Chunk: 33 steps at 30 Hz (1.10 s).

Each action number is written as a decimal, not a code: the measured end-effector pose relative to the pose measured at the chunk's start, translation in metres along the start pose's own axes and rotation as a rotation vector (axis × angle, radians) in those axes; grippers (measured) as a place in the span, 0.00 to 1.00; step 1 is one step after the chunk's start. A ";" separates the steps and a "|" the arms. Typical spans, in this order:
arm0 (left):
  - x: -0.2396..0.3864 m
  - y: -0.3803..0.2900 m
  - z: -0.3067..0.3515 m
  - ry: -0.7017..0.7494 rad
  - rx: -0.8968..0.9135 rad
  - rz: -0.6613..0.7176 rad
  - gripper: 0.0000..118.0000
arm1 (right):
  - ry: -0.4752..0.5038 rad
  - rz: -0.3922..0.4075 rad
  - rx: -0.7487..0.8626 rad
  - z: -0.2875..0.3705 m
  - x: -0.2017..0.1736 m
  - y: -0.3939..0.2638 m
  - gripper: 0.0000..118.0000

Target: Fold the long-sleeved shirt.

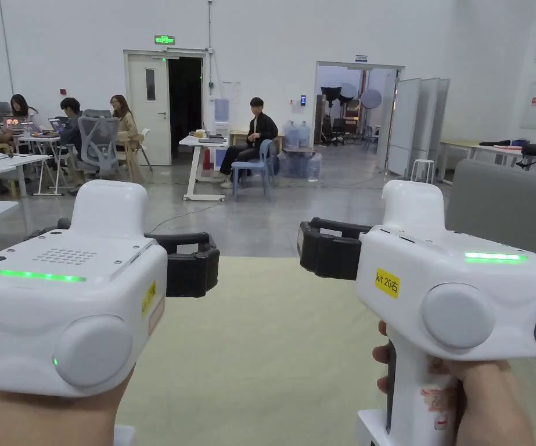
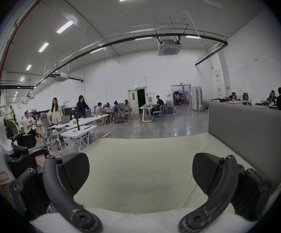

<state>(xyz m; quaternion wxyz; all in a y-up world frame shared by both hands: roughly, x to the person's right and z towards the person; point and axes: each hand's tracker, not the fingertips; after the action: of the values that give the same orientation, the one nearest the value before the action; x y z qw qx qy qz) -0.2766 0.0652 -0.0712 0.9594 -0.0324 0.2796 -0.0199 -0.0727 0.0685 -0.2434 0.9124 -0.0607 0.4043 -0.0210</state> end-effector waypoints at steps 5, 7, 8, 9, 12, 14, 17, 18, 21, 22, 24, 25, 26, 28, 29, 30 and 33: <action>0.001 -0.001 0.000 -0.001 0.001 -0.003 1.00 | 0.004 -0.014 -0.005 0.000 -0.001 0.001 1.00; 0.003 -0.003 -0.001 0.003 0.002 -0.011 1.00 | 0.007 -0.026 -0.014 0.000 -0.001 0.000 1.00; 0.004 -0.004 -0.001 0.005 0.001 -0.016 1.00 | 0.012 -0.028 -0.017 0.000 -0.001 0.000 1.00; 0.004 -0.004 -0.001 0.008 -0.002 -0.017 1.00 | 0.015 -0.028 -0.018 -0.003 -0.001 -0.001 1.00; 0.006 -0.006 0.001 0.014 0.005 -0.025 1.00 | 0.011 -0.020 -0.020 -0.002 -0.003 -0.003 1.00; 0.007 -0.006 0.002 0.023 0.011 -0.043 1.00 | 0.016 -0.019 -0.021 -0.004 -0.003 -0.003 1.00; 0.008 -0.007 0.004 0.021 0.018 -0.046 1.00 | 0.032 -0.017 -0.025 -0.003 -0.005 -0.004 1.00; 0.008 -0.007 0.004 0.013 0.017 -0.040 1.00 | 0.033 -0.014 -0.026 -0.002 -0.005 -0.004 1.00; 0.008 -0.007 0.004 -0.001 0.007 -0.027 1.00 | 0.018 -0.002 -0.029 -0.005 -0.008 -0.008 1.00; 0.008 -0.007 0.004 -0.001 0.006 -0.024 1.00 | 0.019 -0.001 -0.030 -0.006 -0.008 -0.008 1.00; 0.007 -0.007 0.004 -0.001 0.007 -0.022 1.00 | 0.021 -0.003 -0.031 -0.005 -0.007 -0.009 1.00; 0.007 -0.007 0.005 -0.001 0.009 -0.020 1.00 | 0.021 -0.004 -0.031 -0.005 -0.006 -0.008 1.00; 0.007 -0.007 0.005 -0.002 0.010 -0.019 1.00 | 0.021 -0.004 -0.030 -0.004 -0.006 -0.008 1.00; 0.007 -0.007 0.006 -0.006 0.009 -0.012 1.00 | 0.015 0.000 -0.026 -0.003 -0.006 -0.008 1.00; 0.006 -0.007 0.006 -0.007 0.009 -0.009 1.00 | 0.012 0.005 -0.026 -0.005 -0.006 -0.008 1.00; 0.006 -0.007 0.006 -0.009 0.008 -0.007 1.00 | 0.005 0.015 -0.027 -0.005 -0.006 -0.008 1.00; 0.005 -0.007 0.006 -0.009 0.008 -0.007 1.00 | -0.031 0.044 -0.021 -0.002 -0.011 -0.009 1.00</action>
<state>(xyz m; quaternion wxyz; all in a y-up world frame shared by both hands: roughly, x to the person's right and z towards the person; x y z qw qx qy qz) -0.2690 0.0586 -0.0685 0.9606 -0.0298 0.2752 -0.0242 -0.0816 0.0606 -0.2353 0.9181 -0.0618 0.3916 0.0043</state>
